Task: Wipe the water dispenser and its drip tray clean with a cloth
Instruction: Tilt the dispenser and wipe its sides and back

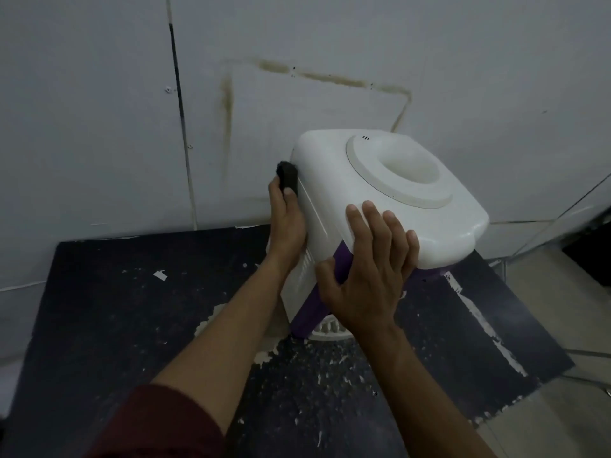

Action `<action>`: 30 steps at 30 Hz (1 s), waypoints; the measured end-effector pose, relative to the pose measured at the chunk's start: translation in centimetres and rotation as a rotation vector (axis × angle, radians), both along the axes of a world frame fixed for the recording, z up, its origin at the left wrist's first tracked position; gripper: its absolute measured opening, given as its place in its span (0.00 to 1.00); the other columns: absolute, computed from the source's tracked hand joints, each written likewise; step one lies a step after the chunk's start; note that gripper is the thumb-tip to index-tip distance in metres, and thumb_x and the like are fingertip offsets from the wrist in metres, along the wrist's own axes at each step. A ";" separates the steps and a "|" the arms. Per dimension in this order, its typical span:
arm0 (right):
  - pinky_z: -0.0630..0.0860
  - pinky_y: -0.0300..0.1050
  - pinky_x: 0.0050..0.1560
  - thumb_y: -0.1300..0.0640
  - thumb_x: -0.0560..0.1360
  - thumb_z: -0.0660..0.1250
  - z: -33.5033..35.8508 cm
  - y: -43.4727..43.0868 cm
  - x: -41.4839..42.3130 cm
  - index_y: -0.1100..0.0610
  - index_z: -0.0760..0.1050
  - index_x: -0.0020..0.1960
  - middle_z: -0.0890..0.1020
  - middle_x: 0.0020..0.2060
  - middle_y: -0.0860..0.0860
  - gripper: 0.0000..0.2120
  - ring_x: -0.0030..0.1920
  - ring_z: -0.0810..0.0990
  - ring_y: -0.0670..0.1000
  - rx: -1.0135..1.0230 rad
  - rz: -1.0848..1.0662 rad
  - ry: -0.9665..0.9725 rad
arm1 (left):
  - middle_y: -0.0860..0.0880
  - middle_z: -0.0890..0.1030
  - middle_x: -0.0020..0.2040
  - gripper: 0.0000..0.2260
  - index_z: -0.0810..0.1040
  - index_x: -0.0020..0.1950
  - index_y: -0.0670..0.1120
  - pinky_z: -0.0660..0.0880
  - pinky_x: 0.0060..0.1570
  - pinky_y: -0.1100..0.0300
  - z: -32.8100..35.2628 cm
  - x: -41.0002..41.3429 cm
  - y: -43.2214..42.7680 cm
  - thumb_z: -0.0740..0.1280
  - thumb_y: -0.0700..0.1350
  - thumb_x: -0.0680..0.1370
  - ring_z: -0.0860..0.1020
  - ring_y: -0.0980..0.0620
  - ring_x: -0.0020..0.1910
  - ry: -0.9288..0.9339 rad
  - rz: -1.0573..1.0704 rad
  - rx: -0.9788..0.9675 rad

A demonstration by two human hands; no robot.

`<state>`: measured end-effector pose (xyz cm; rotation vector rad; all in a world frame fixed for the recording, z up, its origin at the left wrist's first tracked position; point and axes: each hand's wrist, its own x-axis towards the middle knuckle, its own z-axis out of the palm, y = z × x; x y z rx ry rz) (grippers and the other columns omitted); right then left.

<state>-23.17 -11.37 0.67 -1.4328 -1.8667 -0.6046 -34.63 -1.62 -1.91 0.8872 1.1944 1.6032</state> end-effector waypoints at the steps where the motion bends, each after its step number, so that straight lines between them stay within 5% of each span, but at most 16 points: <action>1: 0.55 0.62 0.74 0.44 0.70 0.65 0.0 0.0 0.1 0.58 0.72 0.72 0.72 0.72 0.56 0.34 0.74 0.66 0.60 0.002 -0.001 0.001 | 0.58 0.73 0.60 0.15 0.60 0.74 0.59 0.75 0.52 0.62 -0.9 0.6 -1.1 0.50 0.49 0.87 0.75 0.61 0.56 0.034 -0.021 0.022; 3: 0.56 0.63 0.74 0.42 0.74 0.61 0.0 0.0 0.0 0.59 0.72 0.72 0.72 0.71 0.56 0.31 0.74 0.66 0.60 0.017 0.008 0.019 | 0.56 0.75 0.63 0.15 0.63 0.70 0.64 0.79 0.55 0.57 -4.6 1.8 -3.7 0.55 0.47 0.87 0.77 0.59 0.60 0.112 -0.010 0.087; 7: 0.57 0.65 0.73 0.40 0.76 0.56 0.0 0.1 -0.2 0.59 0.72 0.71 0.73 0.71 0.57 0.31 0.73 0.66 0.60 0.035 0.025 0.031 | 0.52 0.76 0.62 0.15 0.61 0.72 0.59 0.77 0.52 0.65 -10.4 3.4 -6.9 0.54 0.45 0.87 0.78 0.63 0.56 0.207 0.002 0.033; 10: 0.57 0.65 0.73 0.45 0.70 0.63 -0.1 0.1 -0.1 0.59 0.71 0.71 0.72 0.71 0.56 0.33 0.73 0.66 0.60 0.033 0.017 0.015 | 0.58 0.74 0.64 0.15 0.61 0.74 0.57 0.75 0.57 0.63 -9.4 2.7 -5.1 0.50 0.49 0.87 0.76 0.58 0.63 0.162 0.019 -0.077; 13: 0.55 0.64 0.74 0.46 0.69 0.64 -0.1 0.0 -0.1 0.59 0.71 0.71 0.72 0.71 0.57 0.34 0.73 0.66 0.61 0.031 0.024 0.001 | 0.50 0.73 0.66 0.19 0.57 0.78 0.57 0.73 0.65 0.50 -5.7 0.8 -1.5 0.49 0.51 0.87 0.74 0.47 0.66 0.044 -0.001 -0.119; 20: 0.54 0.64 0.75 0.51 0.68 0.61 0.2 -0.3 -0.3 0.59 0.71 0.71 0.72 0.71 0.56 0.32 0.73 0.66 0.60 0.018 0.043 0.049 | 0.51 0.76 0.63 0.14 0.64 0.71 0.63 0.77 0.61 0.41 -3.7 1.9 -3.6 0.51 0.56 0.85 0.77 0.49 0.62 0.066 -0.015 0.023; 27: 0.56 0.66 0.73 0.55 0.68 0.58 0.2 -0.3 -0.3 0.59 0.72 0.70 0.73 0.70 0.56 0.30 0.72 0.67 0.60 0.013 0.076 0.096 | 0.49 0.68 0.75 0.20 0.61 0.78 0.51 0.69 0.71 0.43 -10.1 6.3 -14.3 0.52 0.49 0.86 0.68 0.51 0.74 0.020 -0.086 0.060; 30: 0.55 0.65 0.74 0.54 0.68 0.57 0.2 -0.4 -0.5 0.60 0.72 0.69 0.73 0.70 0.57 0.30 0.72 0.67 0.60 0.014 0.076 0.103 | 0.50 0.66 0.77 0.19 0.61 0.77 0.61 0.67 0.73 0.40 -9.8 6.2 -13.6 0.53 0.51 0.85 0.65 0.50 0.76 -0.043 -0.059 0.062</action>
